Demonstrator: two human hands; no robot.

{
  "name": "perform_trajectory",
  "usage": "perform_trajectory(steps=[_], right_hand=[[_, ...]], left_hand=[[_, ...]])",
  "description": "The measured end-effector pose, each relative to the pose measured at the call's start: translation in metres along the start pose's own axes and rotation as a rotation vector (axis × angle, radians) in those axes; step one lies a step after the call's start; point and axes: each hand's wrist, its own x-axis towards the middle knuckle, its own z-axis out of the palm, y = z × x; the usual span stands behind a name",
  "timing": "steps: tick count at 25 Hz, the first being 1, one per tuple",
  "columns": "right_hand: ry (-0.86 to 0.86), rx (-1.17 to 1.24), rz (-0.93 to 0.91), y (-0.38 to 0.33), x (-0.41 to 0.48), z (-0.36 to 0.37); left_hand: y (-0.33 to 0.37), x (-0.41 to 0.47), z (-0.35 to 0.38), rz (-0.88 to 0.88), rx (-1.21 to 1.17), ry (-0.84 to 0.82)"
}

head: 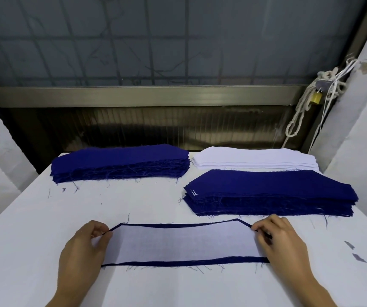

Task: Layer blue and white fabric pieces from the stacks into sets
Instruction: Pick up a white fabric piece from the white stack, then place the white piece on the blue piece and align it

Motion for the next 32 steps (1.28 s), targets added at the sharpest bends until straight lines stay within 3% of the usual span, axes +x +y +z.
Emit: perform_trajectory(steps=[9, 16, 23, 32], right_hand=[[0.027, 0.108, 0.026, -0.004, 0.003, -0.008], [0.167, 0.275, -0.030, -0.017, 0.073, -0.041], [0.044, 0.228, -0.017, -0.023, 0.189, -0.027], [-0.074, 0.031, 0.039, -0.008, 0.283, 0.042]], left_hand=[[0.017, -0.001, 0.001, 0.201, 0.236, -0.029], [0.122, 0.056, 0.024, 0.357, -0.067, -0.137], [0.232, 0.127, 0.109, 0.355, -0.163, -0.374], [0.281, 0.181, 0.219, 0.326, 0.193, -0.454]])
